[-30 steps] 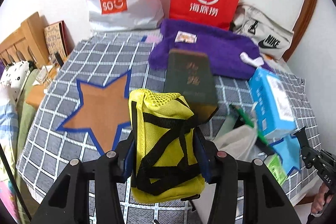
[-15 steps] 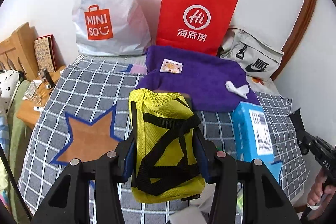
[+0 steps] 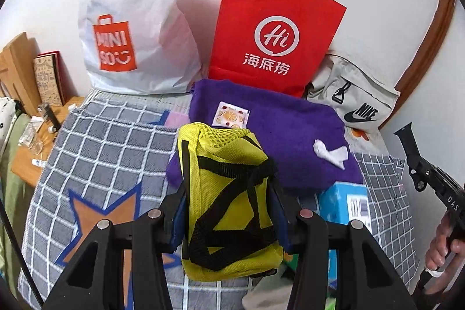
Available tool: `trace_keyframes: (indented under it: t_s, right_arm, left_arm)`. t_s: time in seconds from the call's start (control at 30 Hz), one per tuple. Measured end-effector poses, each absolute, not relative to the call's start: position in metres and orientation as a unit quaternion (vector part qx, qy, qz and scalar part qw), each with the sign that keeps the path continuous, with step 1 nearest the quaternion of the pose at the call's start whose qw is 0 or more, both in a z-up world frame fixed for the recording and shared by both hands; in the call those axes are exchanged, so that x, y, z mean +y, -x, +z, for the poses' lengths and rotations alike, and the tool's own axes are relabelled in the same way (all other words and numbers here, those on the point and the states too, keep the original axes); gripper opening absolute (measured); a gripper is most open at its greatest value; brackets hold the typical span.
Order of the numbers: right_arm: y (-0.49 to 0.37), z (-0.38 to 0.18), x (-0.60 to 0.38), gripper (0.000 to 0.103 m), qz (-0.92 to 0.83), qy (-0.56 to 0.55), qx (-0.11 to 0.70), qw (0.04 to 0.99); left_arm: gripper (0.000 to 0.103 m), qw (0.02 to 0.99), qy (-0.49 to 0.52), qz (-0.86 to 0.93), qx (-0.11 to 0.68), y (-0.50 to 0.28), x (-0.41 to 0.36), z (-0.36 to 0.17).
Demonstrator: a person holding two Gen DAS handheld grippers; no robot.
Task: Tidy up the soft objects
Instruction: 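Carry the yellow pouch and black strap with both tools toward the purple towel, then lower the pouch onto the towel with the left tool while the right tool releases the strap there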
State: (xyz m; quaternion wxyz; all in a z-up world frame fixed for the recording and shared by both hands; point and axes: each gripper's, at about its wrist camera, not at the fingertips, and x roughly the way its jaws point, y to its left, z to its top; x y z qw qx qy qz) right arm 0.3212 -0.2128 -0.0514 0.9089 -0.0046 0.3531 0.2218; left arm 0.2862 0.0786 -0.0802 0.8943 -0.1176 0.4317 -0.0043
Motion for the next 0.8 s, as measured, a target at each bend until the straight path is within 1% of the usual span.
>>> trace_keyframes:
  t_s: [0.33,0.47,0.6,0.8]
  right_arm:
    - [-0.386,-0.067,-0.208,0.004,0.2,0.012,0.369,0.908]
    - [-0.408,-0.074,-0.207,0.004,0.194,0.01,0.375,0.906]
    - [-0.43,-0.089,-0.206,0.004,0.191,0.007,0.387,0.902]
    - [-0.456,-0.12,-0.204,0.004,0.2,0.008,0.412,0.889]
  left_arm:
    - [0.047,0.881,0.13,-0.021,0.455,-0.349,0.083,-0.094]
    - [0.047,0.873,0.162,-0.021,0.46,-0.372,0.091,-0.1]
    - [0.047,0.862,0.18,-0.028,0.473,-0.394,0.093,-0.113]
    - [0.047,0.849,0.164,-0.038,0.501,-0.414,0.088,-0.139]
